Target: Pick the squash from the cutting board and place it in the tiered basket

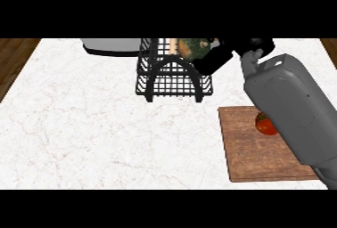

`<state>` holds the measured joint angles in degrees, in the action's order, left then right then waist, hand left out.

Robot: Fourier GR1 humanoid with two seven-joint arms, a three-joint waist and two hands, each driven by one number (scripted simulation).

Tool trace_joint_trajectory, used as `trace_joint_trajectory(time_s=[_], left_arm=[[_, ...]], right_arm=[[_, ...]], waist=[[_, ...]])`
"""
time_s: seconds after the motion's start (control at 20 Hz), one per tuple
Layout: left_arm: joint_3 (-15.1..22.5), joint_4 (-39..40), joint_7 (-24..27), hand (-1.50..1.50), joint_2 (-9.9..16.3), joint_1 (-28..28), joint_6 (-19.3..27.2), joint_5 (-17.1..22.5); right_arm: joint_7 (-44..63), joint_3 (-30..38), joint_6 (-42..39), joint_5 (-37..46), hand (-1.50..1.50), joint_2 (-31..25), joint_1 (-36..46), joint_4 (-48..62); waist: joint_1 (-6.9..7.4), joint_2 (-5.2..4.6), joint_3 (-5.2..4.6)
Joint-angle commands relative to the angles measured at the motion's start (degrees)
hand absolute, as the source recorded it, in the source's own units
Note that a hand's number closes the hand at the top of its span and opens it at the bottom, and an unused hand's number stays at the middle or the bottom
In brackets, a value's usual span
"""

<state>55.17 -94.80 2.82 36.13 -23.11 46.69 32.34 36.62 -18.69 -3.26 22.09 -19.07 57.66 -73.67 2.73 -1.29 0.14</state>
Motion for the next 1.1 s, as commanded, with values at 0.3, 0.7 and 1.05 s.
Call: trace_joint_trajectory(time_s=[0.3, 0.7, 1.05], left_arm=[[-10.4, -1.0, 4.8, 0.0, -0.4, 14.3, 0.4, -1.0], [-9.6, -1.3, 5.7, 0.0, 0.1, 14.0, 1.0, 0.8], [-8.4, -1.6, 6.9, 0.0, -0.4, 13.1, 3.5, 1.7]], right_arm=[[-4.4, 7.8, 7.8, -8.5, -1.5, 10.8, -2.5, 7.1], [-10.7, 15.9, 15.7, -12.0, -1.5, 13.3, -1.2, 6.6], [-10.8, 24.6, 21.8, -10.5, -1.5, 5.0, -0.7, 9.3]], waist=[[-1.37, -0.13, -0.13], [-2.84, 0.71, -0.13], [-5.31, 1.06, -0.14]])
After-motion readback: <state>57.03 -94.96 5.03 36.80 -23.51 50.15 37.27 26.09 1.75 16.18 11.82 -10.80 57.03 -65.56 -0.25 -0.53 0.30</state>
